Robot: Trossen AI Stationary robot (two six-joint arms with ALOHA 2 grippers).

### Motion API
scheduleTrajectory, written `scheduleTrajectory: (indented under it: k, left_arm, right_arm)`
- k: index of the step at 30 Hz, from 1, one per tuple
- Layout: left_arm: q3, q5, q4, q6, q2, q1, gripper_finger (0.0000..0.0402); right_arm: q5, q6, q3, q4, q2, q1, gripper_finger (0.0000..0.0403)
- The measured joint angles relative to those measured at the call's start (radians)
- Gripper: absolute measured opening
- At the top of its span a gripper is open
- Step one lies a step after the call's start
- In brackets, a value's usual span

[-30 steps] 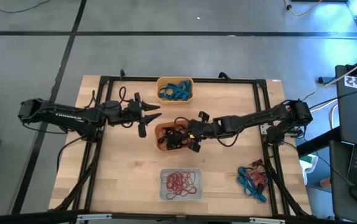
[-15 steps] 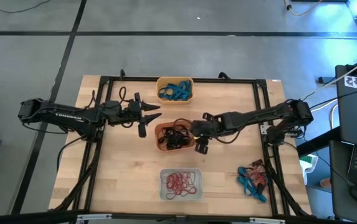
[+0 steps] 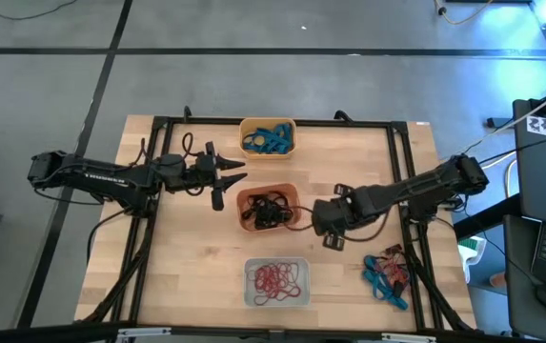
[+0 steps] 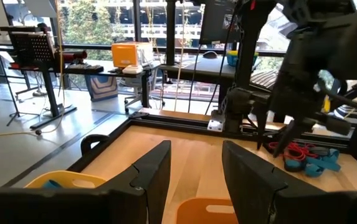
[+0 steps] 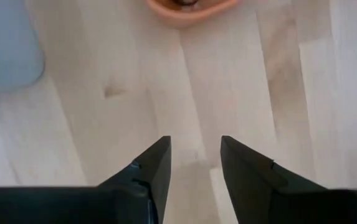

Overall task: Sort rubber bands into baskets
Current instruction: Put the red rubber band in the white bin

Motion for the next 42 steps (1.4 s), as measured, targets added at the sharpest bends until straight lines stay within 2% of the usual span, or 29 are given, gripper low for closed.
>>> scheduleTrajectory:
  k: [7,14,26,32,36,42]
  left_arm:
    - [0.000,0.000,0.000,-0.009,0.000,0.000,0.0141]
    - [0.000,0.000,0.000,0.001,0.000,0.000,0.0141]
    - [0.000,0.000,0.008,0.040,0.000,0.001,0.0141]
    - [0.000,0.000,0.009,0.040,0.000,0.001,0.0141]
    - [0.000,0.000,0.017,0.039,0.000,0.001,0.0141]
    - [0.000,0.000,0.039,0.039,0.000,0.001,0.0141]
  right_arm:
    - [0.003,0.087,0.000,-0.095,-0.032,0.087,0.0130]
    - [-0.065,0.245,0.000,-0.224,-0.071,0.191,0.0122]
    - [-0.094,0.460,-0.009,-0.238,-0.108,0.375,0.0096]
    - [-0.194,0.649,-0.121,-0.187,-0.134,0.466,0.0085]
    - [-0.200,0.758,-0.219,-0.096,-0.190,0.534,0.0079]
    - [-0.221,0.805,-0.342,-0.011,-0.227,0.631,0.0074]
